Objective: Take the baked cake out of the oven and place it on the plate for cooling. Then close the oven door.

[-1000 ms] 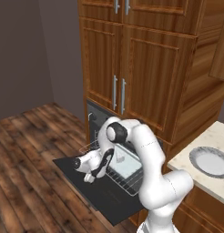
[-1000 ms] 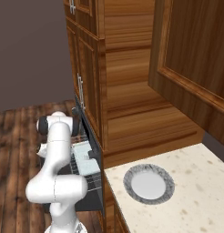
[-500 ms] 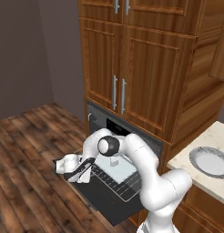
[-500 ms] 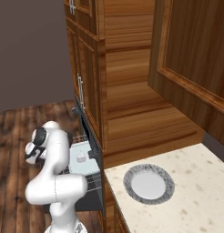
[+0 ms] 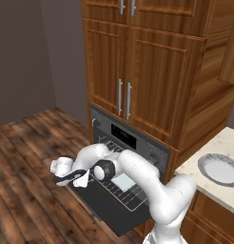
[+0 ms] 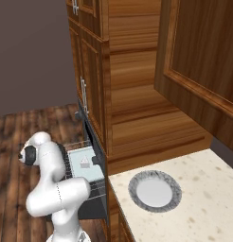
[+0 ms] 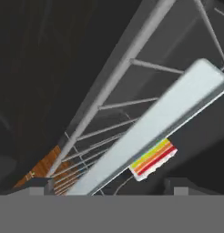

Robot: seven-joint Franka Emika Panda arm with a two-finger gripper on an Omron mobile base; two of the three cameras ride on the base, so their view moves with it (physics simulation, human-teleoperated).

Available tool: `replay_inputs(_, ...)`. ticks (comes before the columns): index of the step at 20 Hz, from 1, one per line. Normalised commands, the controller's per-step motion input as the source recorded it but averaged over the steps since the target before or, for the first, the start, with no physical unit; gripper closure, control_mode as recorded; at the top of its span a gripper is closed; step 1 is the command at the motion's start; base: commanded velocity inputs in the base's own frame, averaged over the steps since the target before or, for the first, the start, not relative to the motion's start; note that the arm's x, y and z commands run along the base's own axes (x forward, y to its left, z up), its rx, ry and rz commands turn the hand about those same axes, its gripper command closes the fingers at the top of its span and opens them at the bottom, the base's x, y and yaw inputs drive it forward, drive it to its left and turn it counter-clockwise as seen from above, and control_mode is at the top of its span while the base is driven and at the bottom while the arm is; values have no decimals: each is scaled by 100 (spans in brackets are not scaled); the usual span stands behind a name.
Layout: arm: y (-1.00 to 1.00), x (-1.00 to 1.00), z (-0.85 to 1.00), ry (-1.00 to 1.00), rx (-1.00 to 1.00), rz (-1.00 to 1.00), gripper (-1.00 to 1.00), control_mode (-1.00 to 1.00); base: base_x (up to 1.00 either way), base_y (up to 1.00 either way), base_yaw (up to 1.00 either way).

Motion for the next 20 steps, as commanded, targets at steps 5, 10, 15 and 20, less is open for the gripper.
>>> replay_inputs(5,2,-67,83,21,37,3,-100,-100,0,0,0)
replay_inputs(10,0,-31,67,12,32,1,-100,-100,0,0,0)
replay_inputs(15,-32,0,18,2,17,0,-100,-100,0,0,0)
replay_inputs(20,-47,0,0,-7,0,0,-100,-100,0,0,0)
